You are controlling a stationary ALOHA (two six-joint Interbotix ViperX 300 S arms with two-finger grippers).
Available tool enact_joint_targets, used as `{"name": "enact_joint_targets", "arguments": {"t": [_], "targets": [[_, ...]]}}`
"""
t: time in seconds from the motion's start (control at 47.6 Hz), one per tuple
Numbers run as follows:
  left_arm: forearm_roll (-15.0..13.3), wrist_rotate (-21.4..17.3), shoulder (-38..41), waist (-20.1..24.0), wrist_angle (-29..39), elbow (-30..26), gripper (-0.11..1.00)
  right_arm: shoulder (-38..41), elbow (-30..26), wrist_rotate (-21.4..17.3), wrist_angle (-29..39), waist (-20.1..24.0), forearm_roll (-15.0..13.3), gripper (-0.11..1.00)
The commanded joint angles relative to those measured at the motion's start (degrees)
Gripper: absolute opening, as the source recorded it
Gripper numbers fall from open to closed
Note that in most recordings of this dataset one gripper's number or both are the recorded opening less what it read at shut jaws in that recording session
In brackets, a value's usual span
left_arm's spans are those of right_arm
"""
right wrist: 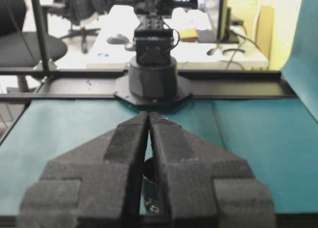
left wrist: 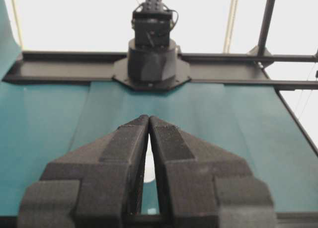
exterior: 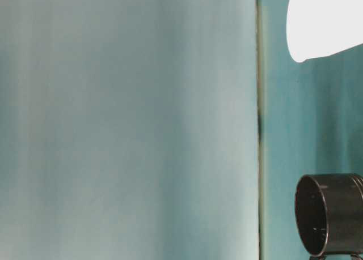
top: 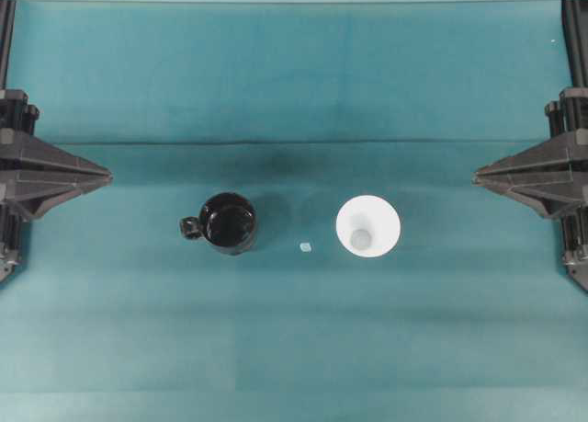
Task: Put a paper cup into the cup holder on your left arm.
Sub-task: 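Move the left gripper toward the black mug's handle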
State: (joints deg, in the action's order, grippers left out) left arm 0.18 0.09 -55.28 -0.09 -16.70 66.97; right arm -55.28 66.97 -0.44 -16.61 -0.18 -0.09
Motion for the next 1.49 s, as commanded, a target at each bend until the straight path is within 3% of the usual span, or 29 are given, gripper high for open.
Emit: {"name": "enact_joint_targets", "arguments": {"t": [0.0, 0.147, 0.315, 0.63, 1.03, 1.471], "targets": [[0.62, 1.76, 2.46, -1.58, 2.02, -2.11, 0.16, 0.79, -0.88, -0.62, -0.35, 0.35, 0.44, 0.16], [0.62, 4.13, 6.42, -2.29, 7.21, -4.22, 0.03, 2.64, -2.99, -3.25, 7.21, 0.35, 2.02, 0.07], [0.53, 4.83, 10.55, -2.37, 10.63, -4.66, 0.03, 4.13, -4.92, -6.33, 19.60, 0.35, 1.93, 0.04], [0.62, 4.92, 21.88, -3.52, 24.79, -7.03, 0.03, 6.59, -5.80, -10.63, 32.26, 0.26, 2.02, 0.03], [0.62, 4.92, 29.00, -3.43, 25.75, -7.82, 0.03, 10.11, -5.89, -12.22, 33.93, 0.26, 1.93, 0.03], [0.62, 7.65, 29.79, -1.23, 25.93, -7.29, 0.04, 10.02, -5.89, -12.22, 34.01, 0.26, 1.93, 0.03]]}}
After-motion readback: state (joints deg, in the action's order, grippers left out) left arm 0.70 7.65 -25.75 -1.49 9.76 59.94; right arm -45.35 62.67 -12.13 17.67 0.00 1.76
